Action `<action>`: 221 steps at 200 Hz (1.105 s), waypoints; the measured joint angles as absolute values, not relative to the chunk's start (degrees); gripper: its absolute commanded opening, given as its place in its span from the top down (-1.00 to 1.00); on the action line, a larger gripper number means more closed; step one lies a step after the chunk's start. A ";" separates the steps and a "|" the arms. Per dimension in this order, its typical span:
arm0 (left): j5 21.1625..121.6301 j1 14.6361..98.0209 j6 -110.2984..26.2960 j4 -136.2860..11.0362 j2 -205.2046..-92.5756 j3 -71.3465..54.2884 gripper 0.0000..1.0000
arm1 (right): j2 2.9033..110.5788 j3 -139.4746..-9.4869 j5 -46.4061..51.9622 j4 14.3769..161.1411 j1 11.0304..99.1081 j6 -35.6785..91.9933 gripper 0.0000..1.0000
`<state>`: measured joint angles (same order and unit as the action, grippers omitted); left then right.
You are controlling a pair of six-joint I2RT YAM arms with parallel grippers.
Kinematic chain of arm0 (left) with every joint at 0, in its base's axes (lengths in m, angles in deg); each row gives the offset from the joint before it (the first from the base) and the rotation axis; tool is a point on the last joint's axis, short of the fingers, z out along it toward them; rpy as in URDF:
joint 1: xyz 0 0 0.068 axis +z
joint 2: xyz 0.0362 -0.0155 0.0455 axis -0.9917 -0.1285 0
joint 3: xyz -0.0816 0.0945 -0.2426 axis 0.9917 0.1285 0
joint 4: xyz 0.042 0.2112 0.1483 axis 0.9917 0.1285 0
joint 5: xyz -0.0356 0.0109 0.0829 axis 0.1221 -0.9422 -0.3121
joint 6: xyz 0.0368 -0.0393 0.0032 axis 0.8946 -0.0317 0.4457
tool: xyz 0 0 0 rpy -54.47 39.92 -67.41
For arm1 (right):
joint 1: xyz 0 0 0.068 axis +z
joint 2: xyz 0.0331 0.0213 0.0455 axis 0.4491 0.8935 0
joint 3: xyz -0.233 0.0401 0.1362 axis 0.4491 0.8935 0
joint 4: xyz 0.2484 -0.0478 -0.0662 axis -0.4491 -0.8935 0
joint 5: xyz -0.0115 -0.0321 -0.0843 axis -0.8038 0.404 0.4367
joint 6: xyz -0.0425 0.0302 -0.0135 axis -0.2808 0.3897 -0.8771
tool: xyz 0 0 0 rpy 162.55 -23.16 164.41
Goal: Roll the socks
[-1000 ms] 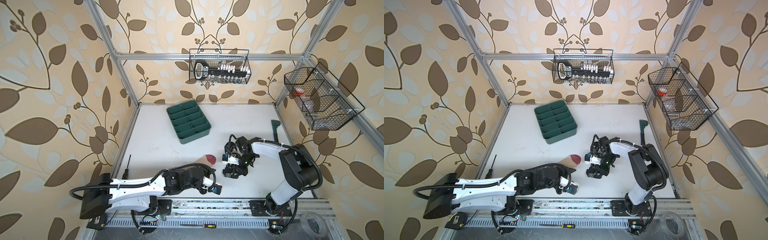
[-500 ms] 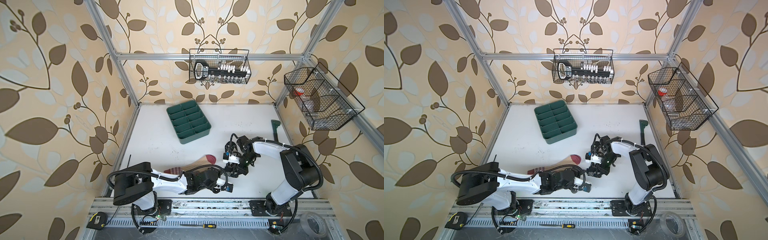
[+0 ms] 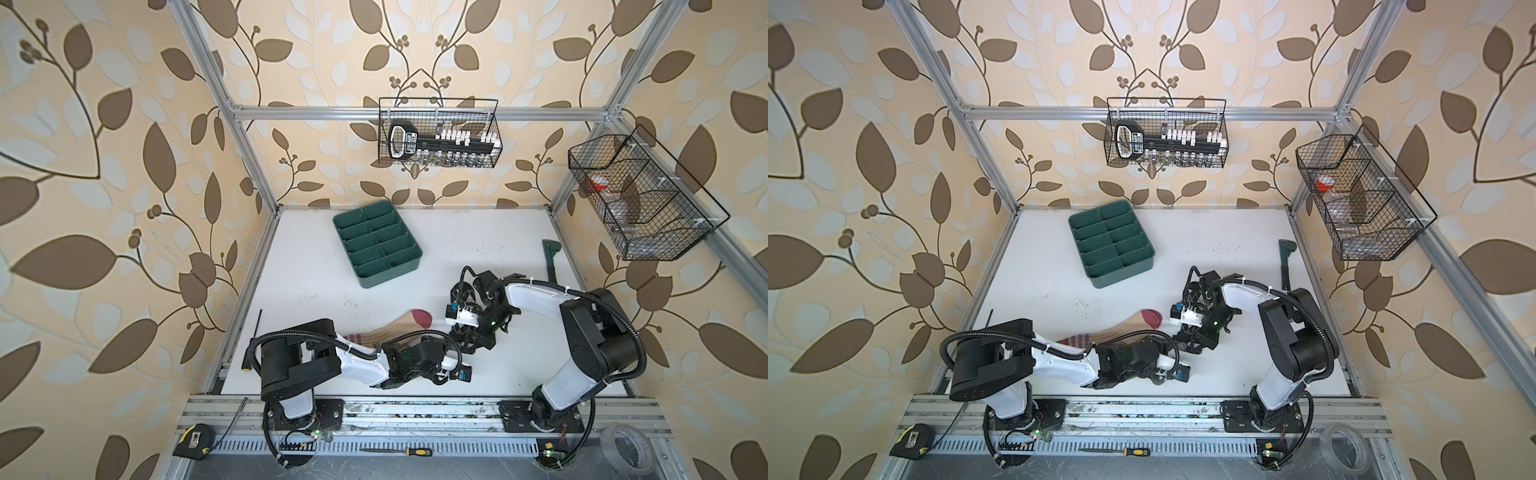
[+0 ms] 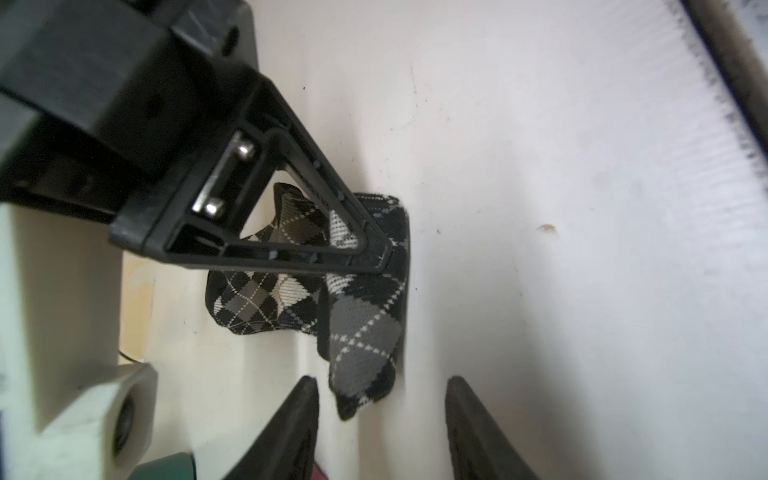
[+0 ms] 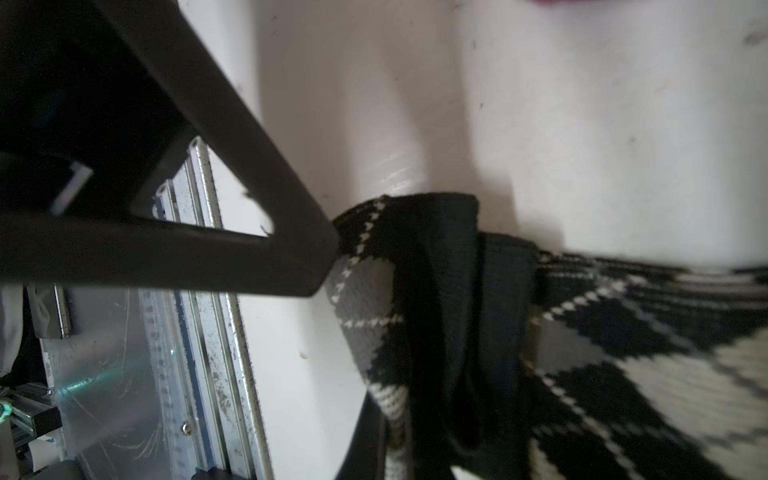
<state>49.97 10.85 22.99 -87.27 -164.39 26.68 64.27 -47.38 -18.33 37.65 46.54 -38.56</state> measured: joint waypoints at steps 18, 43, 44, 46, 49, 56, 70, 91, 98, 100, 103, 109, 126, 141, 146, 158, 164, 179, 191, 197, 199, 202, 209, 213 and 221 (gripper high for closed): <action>50.06 11.42 22.31 -87.55 -165.64 25.84 0.13 | 64.27 -47.38 -18.33 37.74 46.63 -38.45 1.00; 50.21 11.83 21.46 -87.75 -167.02 25.01 0.21 | 64.27 -47.31 -18.33 37.96 46.94 -38.45 1.00; 50.23 11.83 21.43 -87.75 -167.06 24.99 0.21 | 64.27 -47.31 -18.30 37.96 46.94 -38.45 1.00; 50.26 11.83 21.11 -87.73 -167.21 24.88 0.22 | 64.27 -47.31 -18.30 37.98 46.94 -38.45 1.00; 50.26 11.86 21.13 -87.75 -167.34 24.80 0.23 | 64.27 -47.31 -18.30 38.00 46.98 -38.45 1.00; 50.30 11.86 20.84 -87.79 -167.67 24.56 0.23 | 64.27 -47.31 -18.30 38.05 47.07 -38.43 1.00; 50.45 11.86 20.28 -87.84 -168.17 24.31 0.23 | 64.27 -47.29 -18.30 38.09 47.29 -38.43 1.00; 50.45 11.83 19.38 -88.51 -169.07 24.03 0.26 | 64.27 -47.29 -18.28 38.16 47.53 -38.43 1.00; 50.45 11.86 19.18 -88.62 -169.27 23.86 0.29 | 64.25 -47.27 -18.28 38.20 47.57 -38.43 1.00; 50.45 11.86 18.99 -88.62 -169.33 23.79 0.30 | 64.25 -47.27 -18.26 38.20 47.57 -38.43 1.00; 50.45 11.86 18.99 -88.64 -169.40 23.70 0.32 | 64.25 -47.27 -18.28 38.22 47.57 -38.43 1.00; 50.45 11.86 18.66 -88.64 -169.49 23.62 0.39 | 64.25 -47.27 -18.28 38.22 47.57 -38.40 1.00; 50.52 11.86 17.37 -88.53 -169.66 23.27 0.61 | 64.25 -47.23 -18.28 38.27 47.57 -38.40 1.00; 50.65 11.86 16.34 -88.21 -169.75 22.70 0.82 | 64.25 -47.20 -18.24 38.27 47.57 -38.29 1.00; 50.82 11.86 16.10 -88.14 -169.77 22.61 0.89 | 64.25 -47.20 -18.17 38.27 47.57 -38.21 1.00; 51.09 11.86 15.29 -87.68 -169.79 22.41 1.00 | 64.25 -47.16 -17.98 38.33 47.57 -37.81 1.00; 51.22 11.88 14.55 -87.38 -169.79 22.28 1.00 | 64.18 -47.10 -17.91 38.48 47.57 -37.42 0.99; 51.63 12.18 13.00 -86.63 -169.79 21.89 1.00 | 63.57 -46.75 -17.52 38.94 47.68 -36.61 0.80; 52.11 12.27 11.86 -85.89 -169.79 21.52 1.00 | 62.50 -46.22 -16.75 39.84 47.88 -35.85 0.60; 52.44 12.32 11.38 -85.50 -169.79 21.25 1.00 | 61.69 -45.94 -16.18 40.36 47.96 -35.47 0.51; 52.53 12.34 11.25 -85.37 -169.79 21.19 1.00 | 61.38 -45.83 -16.05 40.52 47.96 -35.37 0.49; 52.62 12.34 10.92 -85.26 -169.79 21.10 1.00 | 60.75 -45.65 -15.66 40.67 48.01 -34.71 0.38; 52.83 12.36 10.18 -84.69 -169.79 20.80 1.00 | 58.91 -45.11 -14.89 41.50 48.05 -34.36 0.28; 53.01 12.49 9.87 -84.34 -169.79 20.62 1.00 | 58.00 -44.82 -14.50 41.85 48.07 -34.58 0.07; 53.25 12.53 9.00 -83.44 -169.79 20.21 1.00 | 55.09 -44.01 -13.58 42.70 48.05 -33.79 0.00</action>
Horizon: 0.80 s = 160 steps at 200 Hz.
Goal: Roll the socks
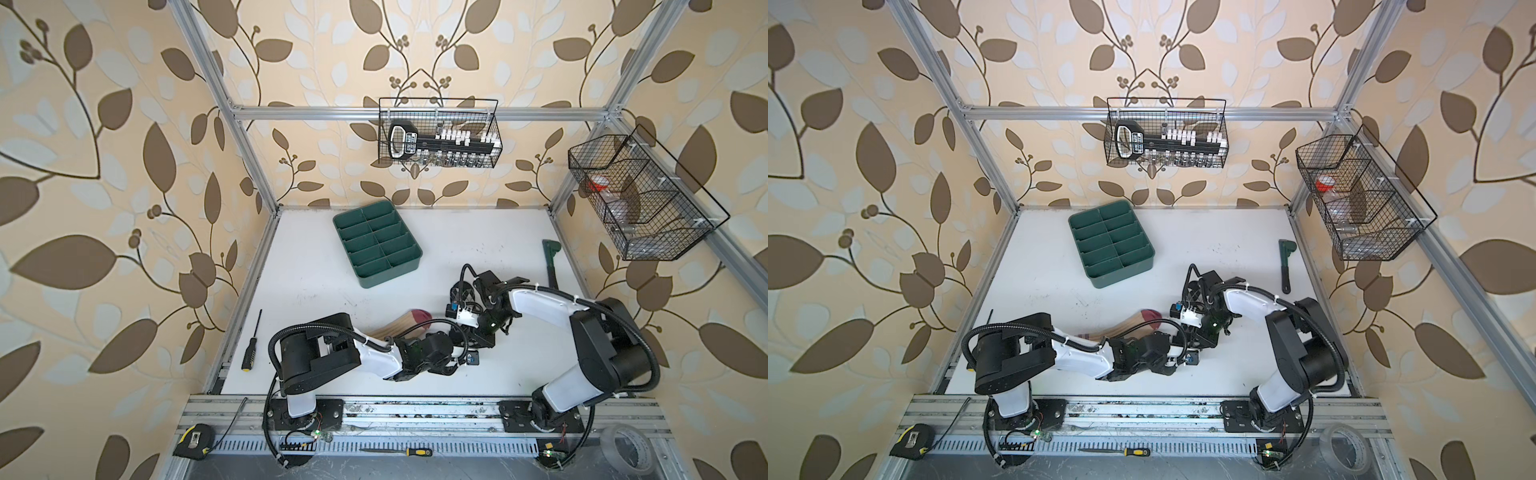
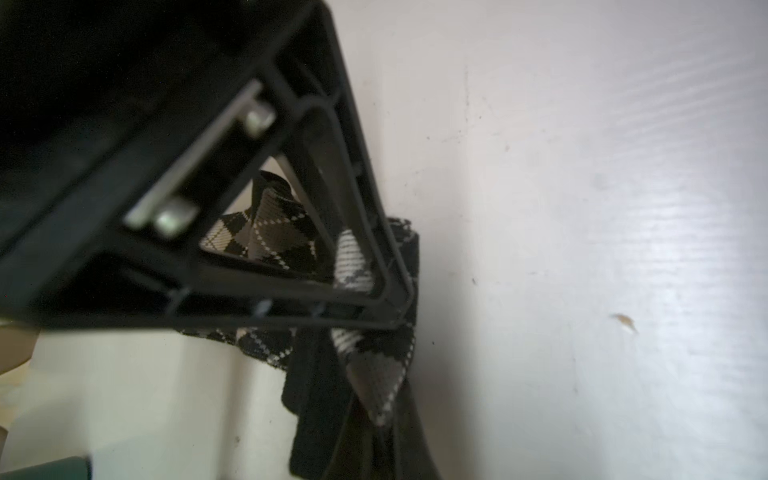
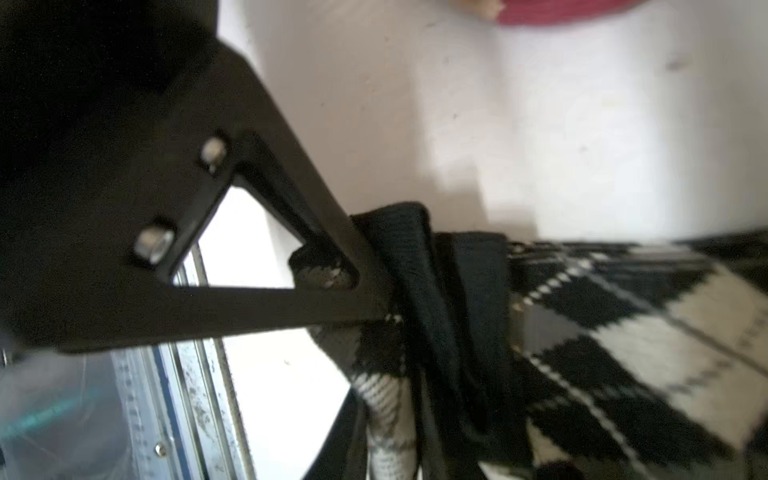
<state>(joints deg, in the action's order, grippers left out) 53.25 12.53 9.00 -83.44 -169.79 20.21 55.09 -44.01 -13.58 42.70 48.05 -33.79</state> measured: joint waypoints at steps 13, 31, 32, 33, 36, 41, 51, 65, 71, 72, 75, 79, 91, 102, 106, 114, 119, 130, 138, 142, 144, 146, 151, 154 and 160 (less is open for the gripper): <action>54.23 12.60 7.58 -81.91 -169.79 19.35 1.00 | 50.48 -42.72 -12.36 43.86 48.05 -34.08 -0.03; 56.57 13.54 4.82 -78.94 -170.32 17.08 1.00 | 42.52 -40.32 -9.65 45.37 48.01 -34.01 -0.03; 56.75 13.60 4.60 -78.83 -170.34 16.97 1.00 | 42.11 -40.19 -9.50 45.44 48.01 -33.99 -0.03; 56.97 13.71 4.43 -78.68 -170.38 16.82 1.00 | 41.52 -40.01 -9.34 45.50 47.99 -34.01 -0.03; 57.49 13.80 3.97 -78.24 -170.47 16.42 1.00 | 40.14 -39.58 -8.62 45.83 47.90 -33.99 -0.03; 58.28 14.15 3.23 -77.54 -170.58 15.86 1.00 | 37.73 -38.83 -7.62 46.22 47.75 -33.94 -0.03; 60.44 14.92 1.72 -75.84 -170.71 14.76 1.00 | 32.62 -37.08 -5.04 47.84 46.91 -33.88 -0.03; 63.39 16.38 -0.58 -73.17 -171.06 12.93 1.00 | 24.73 -34.92 -0.82 50.13 45.01 -33.90 -0.06; 64.79 17.17 -1.82 -71.84 -171.32 11.86 1.00 | 21.60 -34.07 1.15 51.34 44.25 -33.86 -0.09; 64.96 17.23 -1.87 -71.68 -171.34 11.75 1.00 | 20.80 -33.85 1.61 51.69 44.10 -33.81 -0.09; 65.66 17.71 -2.39 -71.01 -171.50 11.18 1.00 | 18.94 -33.43 2.72 52.28 43.57 -33.62 -0.10; 66.76 18.30 -3.20 -69.93 -171.72 10.35 1.00 | 17.12 -32.93 4.03 53.17 43.09 -33.64 -0.11; 69.86 20.07 -5.14 -66.98 -172.44 7.88 1.00 | 10.65 -31.73 8.25 55.10 41.17 -33.90 -0.13; 73.23 21.84 -7.00 -63.95 -173.33 5.36 1.00 | 5.67 -31.12 10.98 55.66 39.92 -35.08 -0.13; 74.39 22.46 -7.72 -62.81 -173.70 4.40 1.00 | 4.14 -31.03 11.70 55.53 39.70 -35.52 -0.13; 76.77 23.62 -9.10 -61.04 -174.49 2.68 1.00 | 1.67 -31.01 12.32 54.86 39.51 -37.11 -0.13; 78.69 24.60 -9.93 -59.60 -175.26 1.21 1.00 | -0.30 -31.01 12.58 54.07 39.53 -38.12 -0.10; 82.17 26.30 -11.99 -57.48 -176.92 -1.24 1.00 | -3.14 -30.92 13.17 51.97 39.94 -39.98 -0.05; 84.83 27.46 -13.36 -55.92 -178.08 -2.85 1.00 | -4.86 -30.55 14.22 50.24 40.99 -40.63 -0.04; 85.95 27.99 -13.80 -55.20 -178.64 -3.51 1.00 | -5.56 -30.27 14.52 49.48 41.78 -41.03 -0.04; 86.56 28.16 -14.02 -54.92 -178.86 -3.75 1.00 | -5.96 -30.11 14.94 49.11 42.17 -41.14 -0.04; 87.26 28.51 -14.39 -54.44 -179.19 -4.19 1.00 | -6.39 -29.85 15.22 48.74 42.74 -41.31 -0.04; 88.75 29.08 -15.18 -53.65 -179.85 -4.89 1.00 | -7.40 -29.26 16.08 47.88 44.16 -41.57 -0.04; 89.60 29.47 -15.48 -53.08 -180.28 -5.35 1.00 | -8.06 -28.80 16.58 47.36 45.04 -41.75 -0.04; 91.35 30.00 -16.34 -52.19 -180.96 -6.13 1.00 | -9.63 -27.77 17.82 45.98 47.46 -42.14 -0.05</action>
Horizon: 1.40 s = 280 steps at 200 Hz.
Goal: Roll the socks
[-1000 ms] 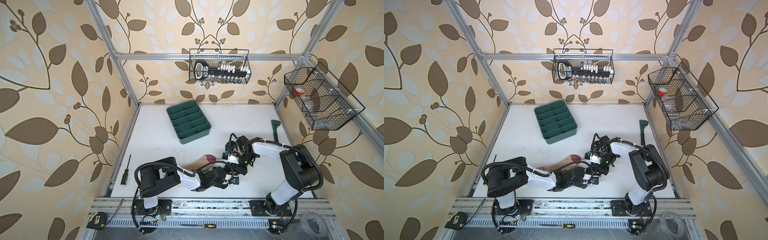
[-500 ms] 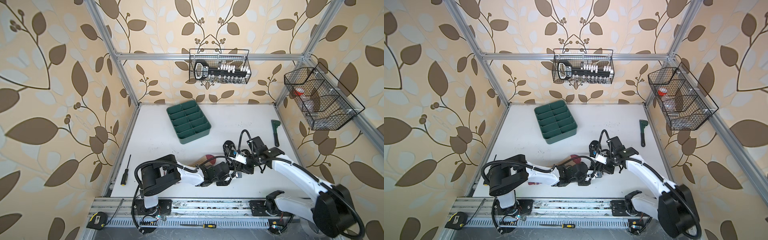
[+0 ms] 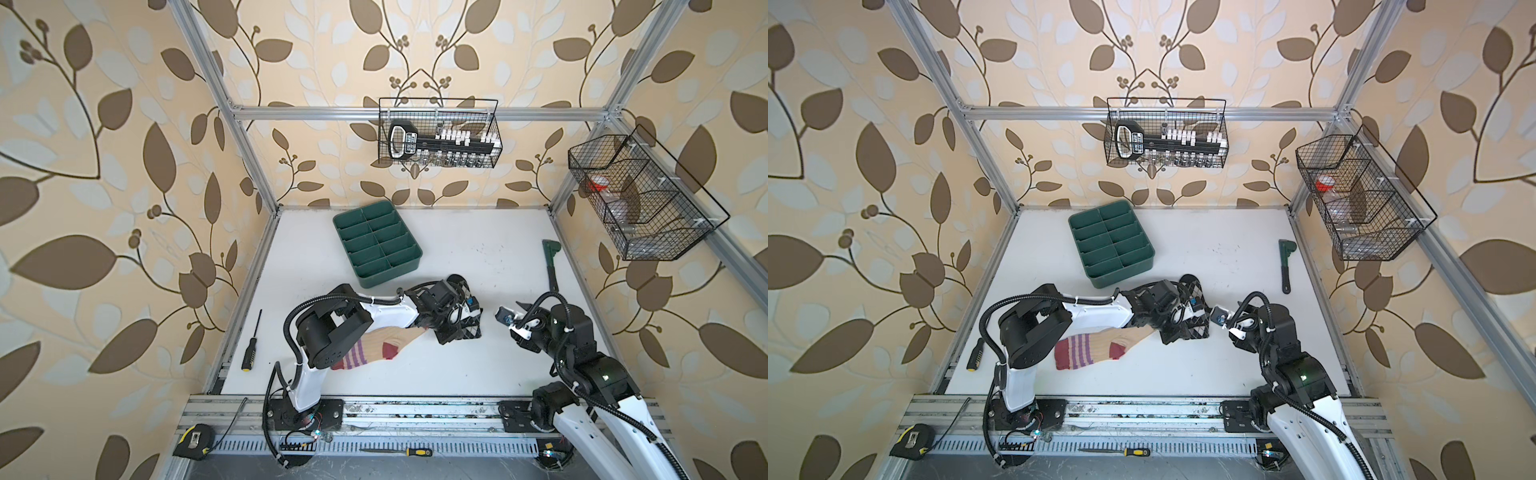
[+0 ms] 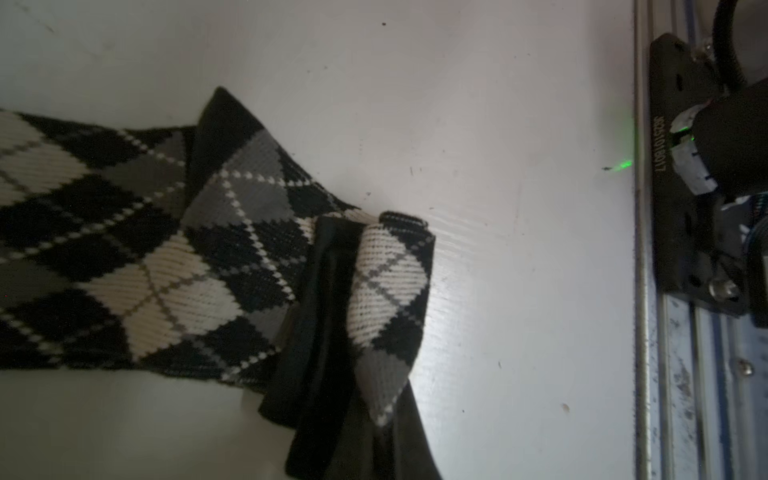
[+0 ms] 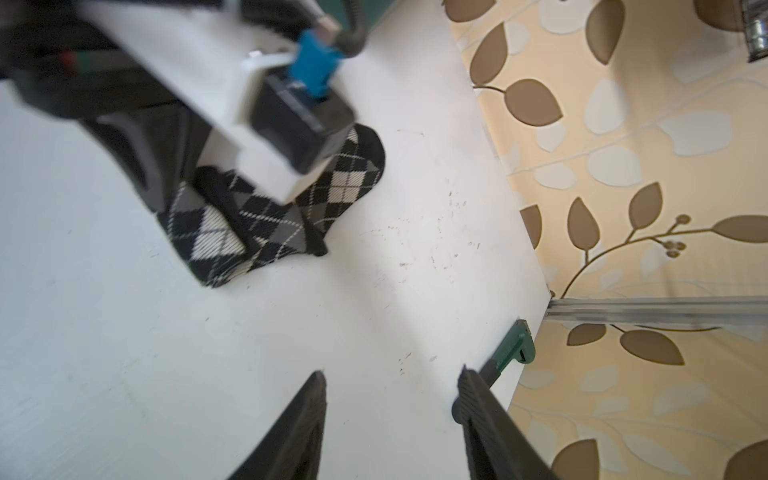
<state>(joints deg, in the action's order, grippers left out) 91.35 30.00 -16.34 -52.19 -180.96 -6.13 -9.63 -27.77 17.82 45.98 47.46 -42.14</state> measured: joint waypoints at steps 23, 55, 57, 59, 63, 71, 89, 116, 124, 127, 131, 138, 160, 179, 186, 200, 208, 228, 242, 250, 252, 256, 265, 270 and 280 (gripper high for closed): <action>97.58 32.18 -19.44 -49.56 -183.63 -9.13 1.00 | -13.87 -24.06 23.62 42.24 58.50 -42.56 -0.12; 102.89 33.93 -23.05 -47.57 -186.08 -11.60 1.00 | -13.52 -18.92 36.27 42.75 77.65 -43.63 -0.25; 103.11 33.93 -23.13 -47.44 -186.14 -11.75 1.00 | -13.19 -18.55 37.15 42.97 79.15 -43.63 -0.25; 103.21 33.98 -23.18 -47.33 -186.18 -11.81 1.00 | -12.95 -18.22 38.17 43.18 80.42 -43.80 -0.25; 103.50 34.00 -23.44 -47.12 -186.29 -12.01 1.00 | -12.27 -17.59 39.62 43.60 82.34 -43.89 -0.25; 103.87 34.08 -23.85 -46.72 -186.40 -12.25 1.00 | -9.98 -16.23 42.61 45.06 86.48 -44.11 -0.25; 104.50 34.08 -24.44 -46.11 -186.62 -12.58 1.00 | -2.90 -13.98 47.33 49.30 90.96 -44.79 -0.26; 106.78 34.28 -25.45 -45.94 -187.78 -13.19 1.00 | 6.85 -13.02 48.67 56.98 89.47 -46.84 -0.26; 107.21 34.33 -25.62 -45.94 -188.02 -13.37 1.00 | 9.26 -12.98 48.47 59.93 87.79 -47.87 -0.26; 107.39 34.35 -25.62 -45.96 -188.09 -13.41 1.00 | 10.20 -12.95 48.29 61.08 86.89 -48.22 -0.26; 107.61 34.35 -25.65 -45.96 -188.13 -13.43 1.00 | 11.33 -12.93 48.18 62.55 85.93 -48.72 -0.26; 107.85 34.33 -25.67 -45.94 -188.15 -13.43 1.00 | 13.28 -12.91 47.66 65.02 83.98 -49.64 -0.26; 108.35 34.30 -25.69 -45.89 -188.22 -13.43 1.00 | 17.12 -12.76 45.85 71.29 79.68 -52.02 -0.25; 108.70 34.33 -25.76 -45.94 -188.33 -13.43 1.00 | 19.48 -12.58 44.38 75.29 78.21 -53.24 -0.25; 108.77 34.33 -25.80 -45.94 -188.33 -13.43 1.00 | 20.38 -12.58 43.88 76.45 78.00 -53.55 -0.25; 109.12 34.33 -25.84 -45.96 -188.37 -13.43 1.00 | 21.89 -12.58 43.05 78.22 77.89 -53.88 -0.25; 109.38 34.33 -25.86 -45.96 -188.44 -13.43 1.00 | 22.74 -12.58 42.55 79.14 77.75 -54.03 -0.25; 109.68 34.33 -25.95 -45.98 -188.59 -13.43 1.00 | 24.90 -12.43 41.26 81.50 77.21 -54.18 -0.24; 109.86 34.33 -26.00 -46.07 -188.65 -13.43 1.00 | 25.93 -12.23 40.38 82.57 76.86 -54.18 -0.24; 109.95 34.33 -26.00 -46.11 -188.74 -13.43 1.00 | 26.50 -12.10 39.90 83.25 76.68 -54.18 -0.22; 109.99 34.33 -26.00 -46.13 -188.74 -13.43 1.00 | 26.65 -12.06 39.81 83.47 76.62 -54.18 -0.22; 110.03 34.33 -26.00 -46.13 -188.76 -13.43 1.00 | 26.96 -12.06 39.70 83.88 76.47 -54.18 -0.20; 110.06 34.33 -26.02 -46.13 -188.76 -13.43 1.00 | 27.68 -12.06 39.35 84.91 76.14 -54.16 -0.18; 110.03 34.33 -26.02 -46.13 -188.76 -13.43 1.00 | 28.14 -12.06 39.27 85.50 76.01 -54.14 -0.15; 110.06 34.33 -26.02 -46.15 -188.76 -13.43 1.00 | 28.93 -12.06 39.05 86.57 75.81 -54.16 -0.12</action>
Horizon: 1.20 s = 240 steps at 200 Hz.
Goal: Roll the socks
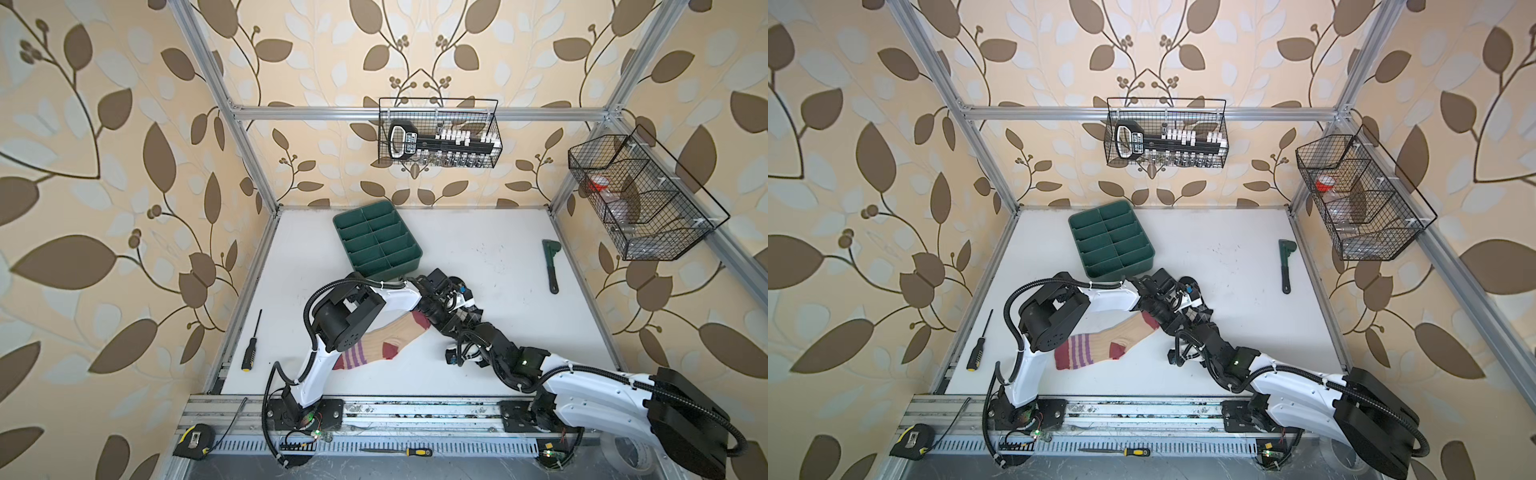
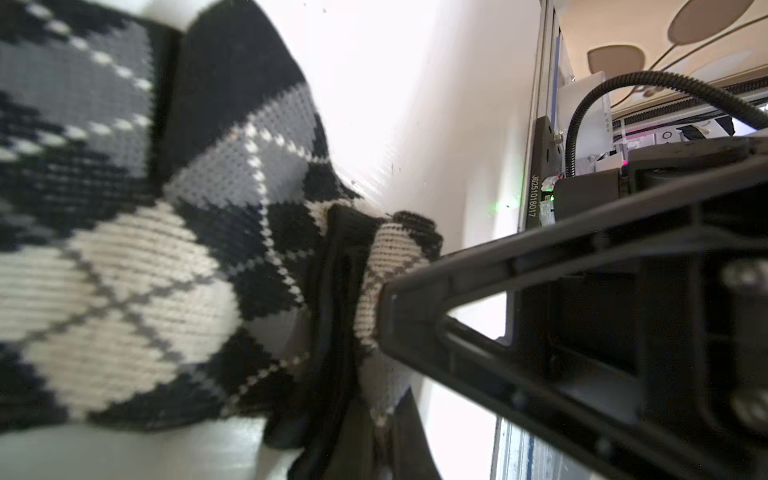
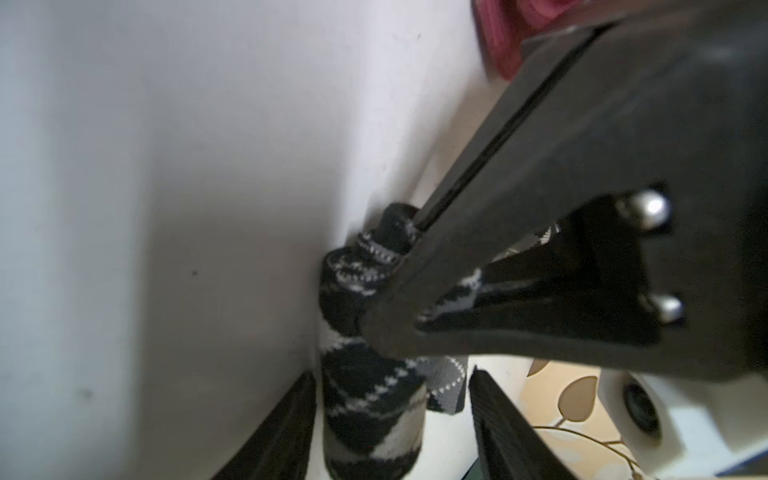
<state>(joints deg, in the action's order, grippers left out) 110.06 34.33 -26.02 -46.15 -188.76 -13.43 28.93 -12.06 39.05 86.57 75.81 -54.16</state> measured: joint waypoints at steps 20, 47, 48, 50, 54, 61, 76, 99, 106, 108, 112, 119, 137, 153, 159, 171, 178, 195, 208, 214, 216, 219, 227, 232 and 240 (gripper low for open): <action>110.06 34.33 -26.06 -46.15 -188.76 -13.43 1.00 | 30.59 -12.12 38.61 88.03 75.63 -54.12 0.07; 110.06 34.35 -26.08 -46.15 -188.76 -13.43 1.00 | 33.39 -13.76 37.32 86.88 75.00 -53.53 0.44; 110.06 34.37 -26.08 -46.15 -188.76 -13.43 1.00 | 33.45 -13.83 37.30 86.88 74.98 -53.59 0.46; 110.06 34.39 -26.08 -46.15 -188.76 -13.43 1.00 | 33.63 -13.98 37.15 86.64 74.98 -53.46 0.50; 110.06 34.43 -26.08 -46.13 -188.76 -13.43 1.00 | 33.91 -14.20 36.93 86.35 74.87 -53.44 0.57; 110.06 34.48 -26.08 -46.11 -188.76 -13.43 1.00 | 34.43 -14.46 36.58 85.96 74.69 -53.22 0.69; 110.06 34.59 -26.08 -45.96 -188.74 -13.43 1.00 | 35.00 -15.10 36.08 85.11 74.43 -52.70 0.88; 109.77 34.72 -26.56 -46.18 -188.33 -13.02 0.72 | 35.00 -16.12 35.24 83.12 74.15 -51.43 1.00; 109.38 34.87 -27.11 -46.55 -187.71 -12.32 0.57 | 34.94 -16.54 34.59 82.31 74.15 -51.08 1.00; 109.25 35.02 -27.07 -46.64 -187.41 -12.01 0.53 | 34.89 -16.65 34.37 82.09 74.15 -51.04 1.00; 108.92 35.09 -27.35 -46.92 -186.84 -11.42 0.44 | 34.83 -16.93 33.74 81.48 74.13 -50.88 1.00; 108.22 35.22 -28.07 -47.44 -185.46 -10.07 0.33 | 34.67 -17.65 32.47 79.93 74.08 -50.56 1.00; 105.84 36.58 -28.57 -48.25 -180.06 -6.53 0.16 | 34.61 -20.15 28.21 74.81 73.30 -49.33 1.00; 102.71 39.26 -28.88 -48.93 -173.25 -3.75 0.09 | 35.05 -22.81 24.01 69.76 72.40 -48.15 1.00; 101.53 40.45 -28.66 -49.28 -170.40 -2.88 0.07 | 35.55 -23.93 22.44 67.97 72.14 -47.65 1.00; 98.78 43.11 -28.29 -49.94 -164.20 -1.45 0.02 | 37.08 -26.35 19.20 64.34 71.55 -46.67 1.00; 97.07 44.44 -28.05 -50.26 -160.92 -0.76 -0.01 | 38.17 -27.82 17.39 62.42 71.29 -46.08 1.00; 90.97 47.50 -26.85 -51.18 -152.11 1.47 -0.05 | 41.54 -31.75 12.80 57.48 70.50 -44.57 1.00; 86.23 48.36 -24.86 -51.03 -145.90 3.09 -0.07 | 44.25 -34.70 9.24 54.07 69.73 -43.61 1.00; 84.29 48.31 -23.57 -50.96 -143.00 3.94 -0.09 | 45.65 -36.10 7.71 52.39 69.38 -43.34 1.00; 83.83 48.29 -23.31 -50.90 -142.32 4.14 -0.10 | 46.15 -36.58 7.20 51.86 69.25 -43.19 1.00; 83.26 48.16 -22.08 -50.83 -140.81 4.58 -0.10 | 46.87 -37.24 6.42 51.05 69.06 -43.10 1.00; 81.77 48.05 -19.92 -50.48 -137.25 5.74 -0.13 | 48.69 -38.88 4.69 49.37 68.53 -42.82 1.00; 80.92 48.03 -18.24 -50.09 -134.95 6.52 -0.15 | 49.84 -39.90 3.64 48.28 68.18 -42.56 1.00; 80.46 47.81 -15.77 -49.15 -131.52 7.75 -0.17 | 51.75 -41.52 1.76 46.66 67.48 -42.27 1.00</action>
<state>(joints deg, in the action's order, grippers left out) 80.46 47.81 -15.77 -49.15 -131.52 7.75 51.75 -41.52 1.76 46.66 67.48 -42.27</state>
